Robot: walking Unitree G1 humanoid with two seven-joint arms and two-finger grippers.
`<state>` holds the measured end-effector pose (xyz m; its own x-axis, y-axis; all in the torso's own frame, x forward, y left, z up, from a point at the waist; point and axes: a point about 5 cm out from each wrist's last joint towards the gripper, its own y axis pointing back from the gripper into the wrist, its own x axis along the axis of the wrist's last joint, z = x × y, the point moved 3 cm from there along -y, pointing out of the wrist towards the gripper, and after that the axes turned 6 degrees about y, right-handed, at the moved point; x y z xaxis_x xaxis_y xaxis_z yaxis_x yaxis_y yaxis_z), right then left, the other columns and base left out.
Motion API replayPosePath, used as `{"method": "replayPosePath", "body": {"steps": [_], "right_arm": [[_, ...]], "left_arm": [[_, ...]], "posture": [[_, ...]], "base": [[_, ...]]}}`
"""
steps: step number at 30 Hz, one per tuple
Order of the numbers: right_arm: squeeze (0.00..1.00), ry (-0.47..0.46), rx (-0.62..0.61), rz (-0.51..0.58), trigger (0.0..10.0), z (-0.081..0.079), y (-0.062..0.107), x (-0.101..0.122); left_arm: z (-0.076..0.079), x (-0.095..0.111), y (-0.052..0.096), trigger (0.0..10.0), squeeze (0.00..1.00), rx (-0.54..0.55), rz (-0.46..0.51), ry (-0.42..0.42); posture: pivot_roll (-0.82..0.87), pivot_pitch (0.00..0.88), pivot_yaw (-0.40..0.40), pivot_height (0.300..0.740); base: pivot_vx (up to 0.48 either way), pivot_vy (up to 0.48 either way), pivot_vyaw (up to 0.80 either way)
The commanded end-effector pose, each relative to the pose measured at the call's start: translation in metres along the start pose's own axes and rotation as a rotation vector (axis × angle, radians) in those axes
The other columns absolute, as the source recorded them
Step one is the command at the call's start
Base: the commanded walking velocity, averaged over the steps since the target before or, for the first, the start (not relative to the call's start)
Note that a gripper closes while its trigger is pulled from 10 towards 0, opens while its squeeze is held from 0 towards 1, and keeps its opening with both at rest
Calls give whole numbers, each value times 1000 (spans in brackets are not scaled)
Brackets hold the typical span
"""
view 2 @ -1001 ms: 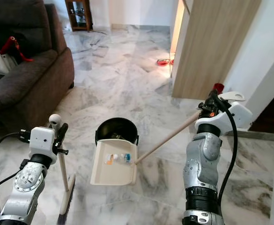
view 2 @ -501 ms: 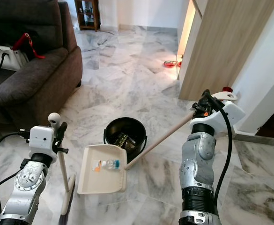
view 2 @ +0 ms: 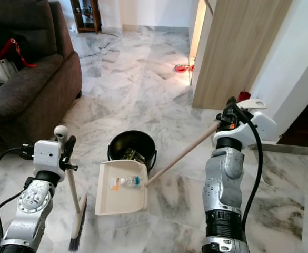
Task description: Sweep floor
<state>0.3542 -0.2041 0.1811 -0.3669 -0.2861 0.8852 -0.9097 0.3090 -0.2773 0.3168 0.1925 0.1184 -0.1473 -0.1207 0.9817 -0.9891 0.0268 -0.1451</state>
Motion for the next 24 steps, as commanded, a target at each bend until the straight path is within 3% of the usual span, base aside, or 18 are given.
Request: {"method": "replayPosePath", "body": {"steps": [1,24], "right_arm": [[0,-51,24,85,10000,-10,-4,21],[0,-64,38,86,10000,-12,-3,22]], "left_arm": [[-3,18,-6,10000,0,12,66,-13],[-5,21,-6,10000,0,22,75,-13]], "posture": [[139,10,-11,740],[143,15,-12,740]], "base": [[360,0,0],[386,0,0]]}}
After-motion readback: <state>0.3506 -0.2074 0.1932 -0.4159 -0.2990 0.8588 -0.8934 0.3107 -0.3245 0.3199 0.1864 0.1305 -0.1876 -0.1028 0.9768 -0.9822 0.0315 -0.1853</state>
